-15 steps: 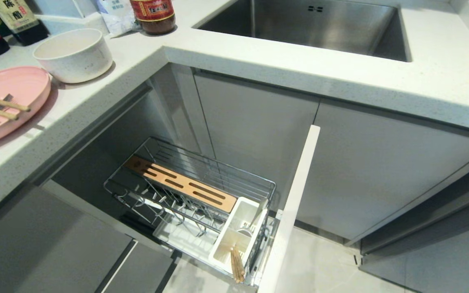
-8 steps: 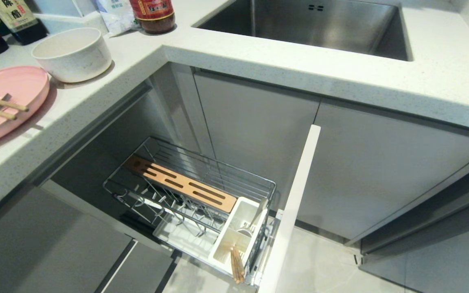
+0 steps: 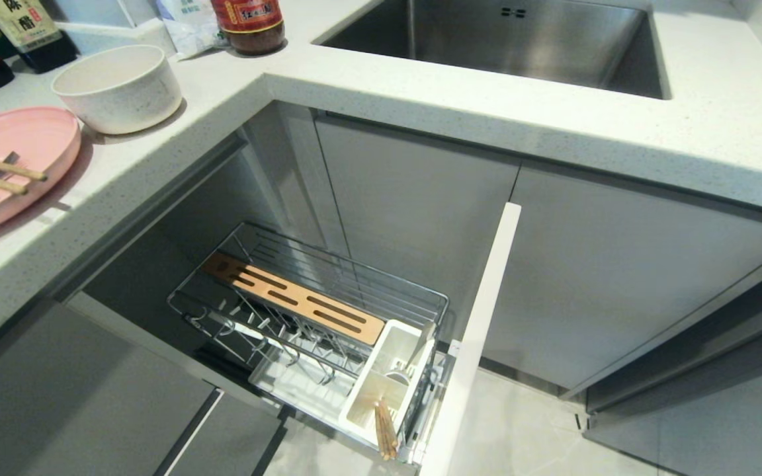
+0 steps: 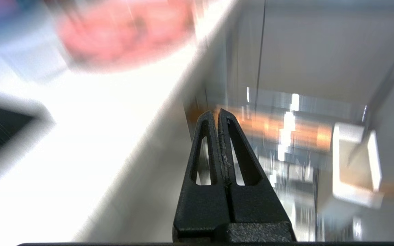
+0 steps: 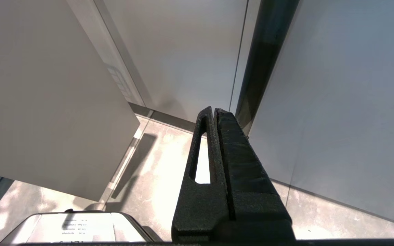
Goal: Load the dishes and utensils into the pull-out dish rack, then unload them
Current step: Pick up the chopsticks and place it in the cupboard
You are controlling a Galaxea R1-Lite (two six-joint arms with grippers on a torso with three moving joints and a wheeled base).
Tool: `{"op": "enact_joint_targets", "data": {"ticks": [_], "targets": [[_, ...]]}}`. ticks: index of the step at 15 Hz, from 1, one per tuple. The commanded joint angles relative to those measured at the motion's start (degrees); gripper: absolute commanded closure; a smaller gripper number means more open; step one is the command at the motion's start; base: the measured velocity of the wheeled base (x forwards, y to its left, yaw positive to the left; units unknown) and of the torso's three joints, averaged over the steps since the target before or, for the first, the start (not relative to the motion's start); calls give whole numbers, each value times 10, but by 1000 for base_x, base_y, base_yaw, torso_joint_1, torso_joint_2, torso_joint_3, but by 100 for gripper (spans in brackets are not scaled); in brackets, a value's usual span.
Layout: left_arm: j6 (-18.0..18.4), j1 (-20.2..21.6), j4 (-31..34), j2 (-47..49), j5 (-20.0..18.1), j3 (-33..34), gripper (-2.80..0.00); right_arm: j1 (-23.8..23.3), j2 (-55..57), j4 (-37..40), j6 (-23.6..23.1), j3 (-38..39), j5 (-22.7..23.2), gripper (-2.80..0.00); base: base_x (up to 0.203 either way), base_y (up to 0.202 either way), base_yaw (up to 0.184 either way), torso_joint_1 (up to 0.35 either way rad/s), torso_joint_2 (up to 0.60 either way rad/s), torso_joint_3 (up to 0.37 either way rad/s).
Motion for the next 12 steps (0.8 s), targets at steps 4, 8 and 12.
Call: {"op": "enact_joint_targets", "data": {"ticks": [4, 8, 12], "targets": [[-1, 15, 11, 263, 1, -250, 0, 0, 0, 0, 0, 0, 0, 0, 0, 0, 0, 0, 0, 0], [-62, 11, -13, 418, 20, -402, 0, 0, 0, 0, 0, 0, 0, 0, 0, 0, 0, 0, 0, 0], [-205, -13, 9, 520, 88, -492, 0, 0, 0, 0, 0, 0, 0, 0, 0, 0, 0, 0, 0, 0]]}}
